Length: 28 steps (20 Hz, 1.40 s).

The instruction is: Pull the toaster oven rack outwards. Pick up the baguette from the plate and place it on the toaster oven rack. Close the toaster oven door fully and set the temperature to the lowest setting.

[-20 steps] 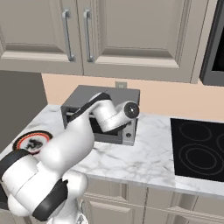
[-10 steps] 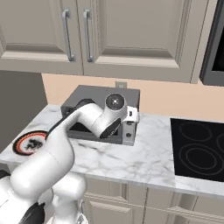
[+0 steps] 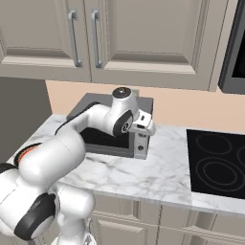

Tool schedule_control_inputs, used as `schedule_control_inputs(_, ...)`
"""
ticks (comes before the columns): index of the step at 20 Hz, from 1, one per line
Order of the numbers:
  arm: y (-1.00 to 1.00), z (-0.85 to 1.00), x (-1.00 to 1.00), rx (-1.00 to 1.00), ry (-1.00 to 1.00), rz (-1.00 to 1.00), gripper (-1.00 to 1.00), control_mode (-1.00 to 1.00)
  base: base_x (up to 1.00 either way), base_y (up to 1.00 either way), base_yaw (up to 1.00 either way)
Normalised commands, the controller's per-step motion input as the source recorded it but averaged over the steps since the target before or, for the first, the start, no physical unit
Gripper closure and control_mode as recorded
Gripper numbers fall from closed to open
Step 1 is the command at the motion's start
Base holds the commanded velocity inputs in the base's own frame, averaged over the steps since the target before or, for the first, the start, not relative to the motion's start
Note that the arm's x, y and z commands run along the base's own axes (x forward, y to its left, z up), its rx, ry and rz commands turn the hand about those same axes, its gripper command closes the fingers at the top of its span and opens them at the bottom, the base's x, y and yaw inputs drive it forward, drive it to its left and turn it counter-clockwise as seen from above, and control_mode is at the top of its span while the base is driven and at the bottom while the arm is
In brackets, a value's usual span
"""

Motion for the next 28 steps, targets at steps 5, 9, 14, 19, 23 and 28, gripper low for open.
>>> schedule_control_inputs(5, -0.16, -0.04, -0.25, 0.20, -0.09, -0.06, -1.00, -1.00, 0.00, 0.00, 0.00)
schedule_control_inputs(9, 0.00, -0.05, -0.01, 0.07, -0.02, -0.01, -1.00, -1.00, 0.00, 0.00, 0.00)
schedule_control_inputs(14, 0.00, 0.00, 0.00, 0.00, 0.00, 0.00, -1.00, -1.00, 0.00, 0.00, 0.00)
schedule_control_inputs(19, 0.00, 0.00, 0.00, 0.00, 0.00, 0.00, -1.00, -1.00, 0.00, 0.00, 0.00)
schedule_control_inputs(23, 0.00, 0.00, 0.00, 0.00, 0.00, 0.00, -1.00, -1.00, 0.00, 0.00, 0.00)
schedule_control_inputs(28, 0.00, 0.00, 0.00, 0.00, 0.00, 0.00, -1.00, -1.00, 0.00, 0.00, 0.00)
